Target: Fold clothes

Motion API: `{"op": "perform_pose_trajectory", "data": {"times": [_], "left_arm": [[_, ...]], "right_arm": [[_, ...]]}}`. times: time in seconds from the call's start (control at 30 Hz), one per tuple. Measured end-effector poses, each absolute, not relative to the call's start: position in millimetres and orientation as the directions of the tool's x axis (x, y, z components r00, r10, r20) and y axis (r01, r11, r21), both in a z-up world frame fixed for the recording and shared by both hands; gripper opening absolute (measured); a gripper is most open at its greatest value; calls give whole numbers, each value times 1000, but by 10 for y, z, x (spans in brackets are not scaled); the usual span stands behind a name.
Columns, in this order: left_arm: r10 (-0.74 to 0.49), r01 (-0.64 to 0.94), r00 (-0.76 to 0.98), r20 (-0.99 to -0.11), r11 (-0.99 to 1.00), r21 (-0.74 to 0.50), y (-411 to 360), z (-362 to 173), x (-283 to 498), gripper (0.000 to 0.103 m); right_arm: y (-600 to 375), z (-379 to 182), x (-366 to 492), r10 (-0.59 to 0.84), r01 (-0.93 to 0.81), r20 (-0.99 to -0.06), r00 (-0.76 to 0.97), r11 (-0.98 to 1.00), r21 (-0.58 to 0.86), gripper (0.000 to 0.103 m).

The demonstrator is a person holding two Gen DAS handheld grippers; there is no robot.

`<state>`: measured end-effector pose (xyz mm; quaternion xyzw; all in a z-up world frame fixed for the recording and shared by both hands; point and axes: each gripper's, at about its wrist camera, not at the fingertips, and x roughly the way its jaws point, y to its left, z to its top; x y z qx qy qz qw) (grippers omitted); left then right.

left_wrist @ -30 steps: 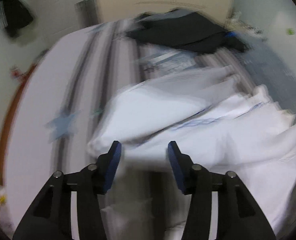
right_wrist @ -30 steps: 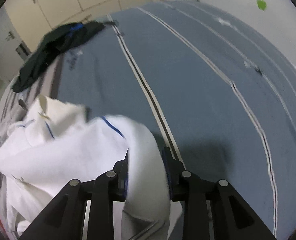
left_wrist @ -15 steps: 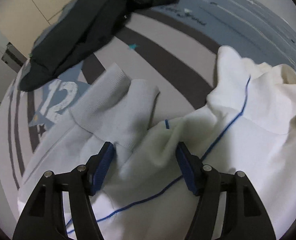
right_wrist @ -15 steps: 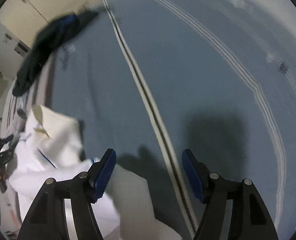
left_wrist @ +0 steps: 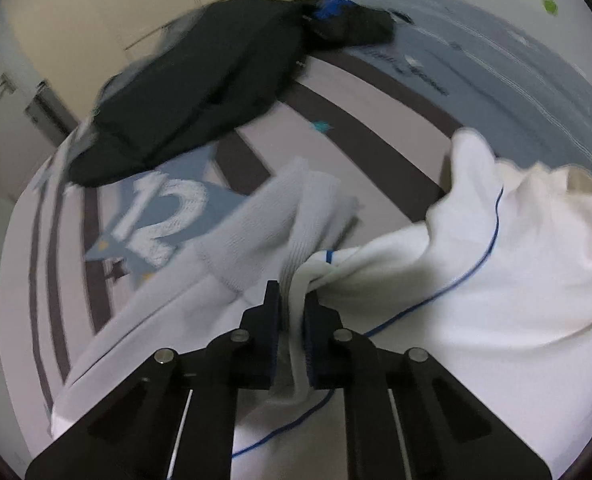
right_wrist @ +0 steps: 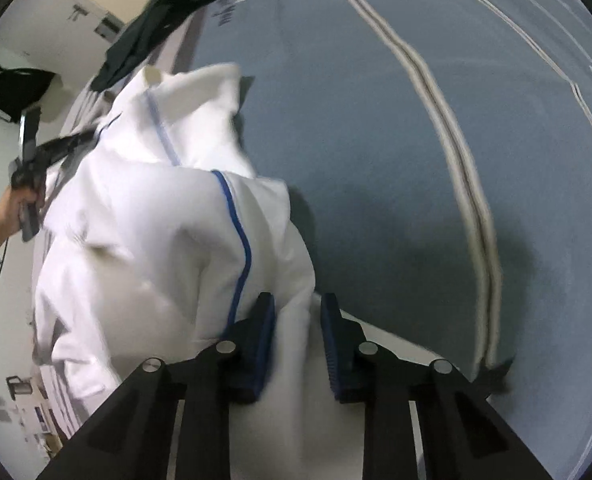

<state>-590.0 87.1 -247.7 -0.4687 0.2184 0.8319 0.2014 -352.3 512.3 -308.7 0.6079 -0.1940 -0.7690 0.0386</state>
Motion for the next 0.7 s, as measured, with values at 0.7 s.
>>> {"op": "perform_pose_trajectory", "data": {"times": [0.7], "left_arm": [[204,-500,-480,-853,-863,75,-72,-2198,-5459,46]], "right_arm": [[4447,-2502,-4060,-344,-97,-866,-362,-911,402,61]]}}
